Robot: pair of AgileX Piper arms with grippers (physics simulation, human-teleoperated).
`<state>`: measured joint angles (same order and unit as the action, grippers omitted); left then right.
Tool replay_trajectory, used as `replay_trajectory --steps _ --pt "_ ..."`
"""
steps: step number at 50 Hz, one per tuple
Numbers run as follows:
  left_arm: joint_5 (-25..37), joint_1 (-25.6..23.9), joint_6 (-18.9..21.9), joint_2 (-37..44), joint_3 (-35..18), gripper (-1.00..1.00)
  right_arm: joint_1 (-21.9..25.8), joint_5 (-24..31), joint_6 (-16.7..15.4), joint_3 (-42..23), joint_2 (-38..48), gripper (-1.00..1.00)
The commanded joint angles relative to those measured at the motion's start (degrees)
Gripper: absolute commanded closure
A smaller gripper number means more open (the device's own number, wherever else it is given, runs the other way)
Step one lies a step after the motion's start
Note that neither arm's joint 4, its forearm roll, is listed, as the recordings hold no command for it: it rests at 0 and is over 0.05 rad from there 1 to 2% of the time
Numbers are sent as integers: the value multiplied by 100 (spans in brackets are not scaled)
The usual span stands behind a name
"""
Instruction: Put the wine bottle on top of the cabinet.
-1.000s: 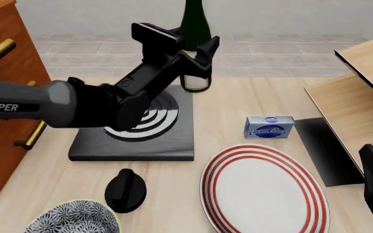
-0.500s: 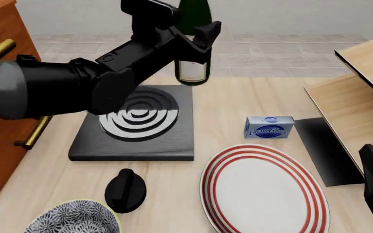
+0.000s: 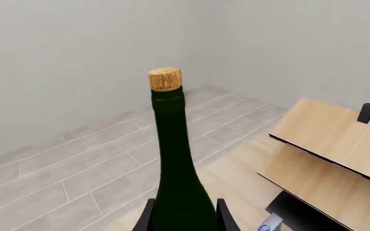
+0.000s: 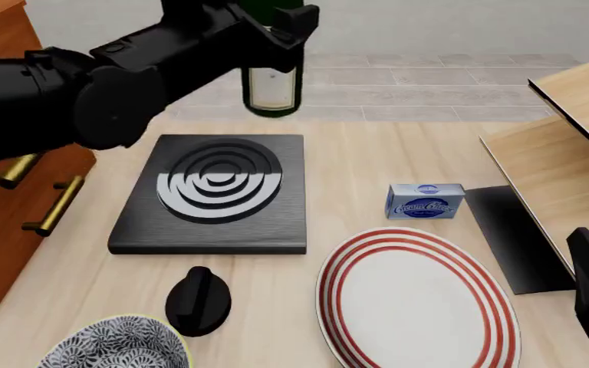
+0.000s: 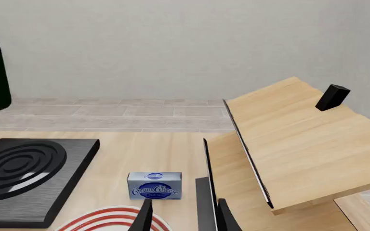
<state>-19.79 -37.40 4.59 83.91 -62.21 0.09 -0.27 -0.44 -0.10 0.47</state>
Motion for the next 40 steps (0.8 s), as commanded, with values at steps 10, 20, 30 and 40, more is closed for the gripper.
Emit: replay_trajectory --steps 10,20,30,40 --pt "653 438 184 -517 -165 100 1 0 1 0 -1 -100" --pt "981 707 180 -696 -321 100 -1 0 1 0 0 -100" --pt "1238 1122 171 -873 -552 100 0 0 -1 0 -1 -100" --pt "1483 1418 246 -927 -712 100 0 0 0 0 0 -100"
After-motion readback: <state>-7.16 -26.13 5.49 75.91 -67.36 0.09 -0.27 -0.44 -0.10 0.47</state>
